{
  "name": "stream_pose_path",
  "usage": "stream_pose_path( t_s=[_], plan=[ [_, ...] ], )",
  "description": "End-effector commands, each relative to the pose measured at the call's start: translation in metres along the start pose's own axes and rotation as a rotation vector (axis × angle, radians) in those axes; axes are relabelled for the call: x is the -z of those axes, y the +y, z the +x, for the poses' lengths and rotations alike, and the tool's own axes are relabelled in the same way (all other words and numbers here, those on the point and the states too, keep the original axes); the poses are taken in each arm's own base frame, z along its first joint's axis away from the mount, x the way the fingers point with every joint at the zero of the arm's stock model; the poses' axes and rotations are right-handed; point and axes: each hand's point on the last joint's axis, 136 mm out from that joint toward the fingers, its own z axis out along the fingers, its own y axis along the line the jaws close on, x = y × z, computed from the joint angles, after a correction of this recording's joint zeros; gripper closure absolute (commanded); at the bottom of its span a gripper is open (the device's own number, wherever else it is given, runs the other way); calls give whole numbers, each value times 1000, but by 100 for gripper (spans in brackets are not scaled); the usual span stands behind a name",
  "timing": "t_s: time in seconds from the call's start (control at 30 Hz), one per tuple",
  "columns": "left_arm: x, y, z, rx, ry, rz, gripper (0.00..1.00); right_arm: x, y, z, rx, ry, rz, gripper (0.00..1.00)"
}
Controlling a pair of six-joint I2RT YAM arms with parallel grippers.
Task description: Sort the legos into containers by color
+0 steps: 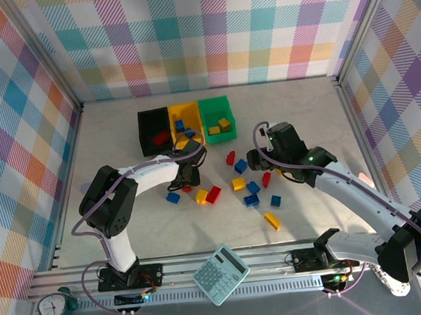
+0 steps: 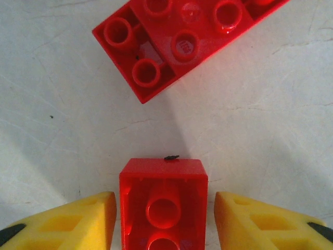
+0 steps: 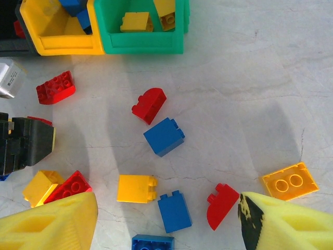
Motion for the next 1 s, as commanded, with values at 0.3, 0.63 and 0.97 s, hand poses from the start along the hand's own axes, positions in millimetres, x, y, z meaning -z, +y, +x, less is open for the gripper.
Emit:
stream_pose_path(
  t_s=[0.3,0.63,0.97],
  plan=[
    [14,5,-10,-3,-33,0,70,1,-2,2,-18,2,4,28],
    [58,34,-47,52,-136,-18,72,5,-1,5,-16,-5,-11,29],
    [100,77,-143,153,-311,-44,70,-2,3,14,-2,22,-44,30]
  ],
)
